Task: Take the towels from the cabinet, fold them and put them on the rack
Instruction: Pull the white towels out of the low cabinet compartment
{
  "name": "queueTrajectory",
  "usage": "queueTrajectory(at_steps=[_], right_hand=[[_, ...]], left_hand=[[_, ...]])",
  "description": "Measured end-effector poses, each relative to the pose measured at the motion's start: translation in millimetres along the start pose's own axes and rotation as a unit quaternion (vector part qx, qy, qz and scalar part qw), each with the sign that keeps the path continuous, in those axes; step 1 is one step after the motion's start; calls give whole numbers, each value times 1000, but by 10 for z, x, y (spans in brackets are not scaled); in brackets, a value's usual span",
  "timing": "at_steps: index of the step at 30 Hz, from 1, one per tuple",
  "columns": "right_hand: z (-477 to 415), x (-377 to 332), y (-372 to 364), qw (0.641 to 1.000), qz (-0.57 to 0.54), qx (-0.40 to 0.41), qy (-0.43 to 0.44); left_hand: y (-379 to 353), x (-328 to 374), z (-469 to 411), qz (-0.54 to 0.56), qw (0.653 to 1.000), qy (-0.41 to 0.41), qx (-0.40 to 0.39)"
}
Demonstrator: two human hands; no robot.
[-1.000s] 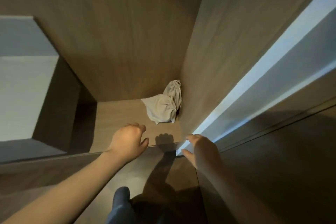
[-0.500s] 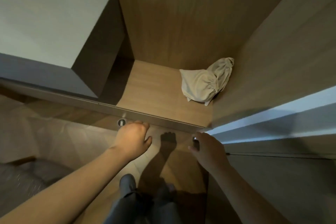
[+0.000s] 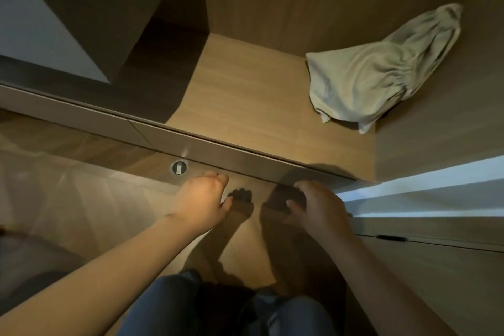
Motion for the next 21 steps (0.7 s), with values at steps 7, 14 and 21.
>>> queueTrajectory(at_steps=[7, 14, 21], right_hand=[[-602, 310, -880, 994, 31, 106, 19], [-918, 341, -1206, 957, 45, 270, 94], [-970, 465, -1271, 956, 58, 273, 92]], left_hand=[[-1029, -323, -613, 50, 994, -46, 88], [-1137, -410, -958, 53, 956, -136, 255], [-1144, -405, -1036, -7, 950, -142, 279]])
Point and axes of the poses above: each hand's wrist, its own z-axis away from the middle knuckle, its own y-axis out of the back of the hand, x = y × z, the point moved 7 cm from there along -z, towards the middle knuckle, and after that the axes turned 3 degrees about x, right-handed, at the moved point
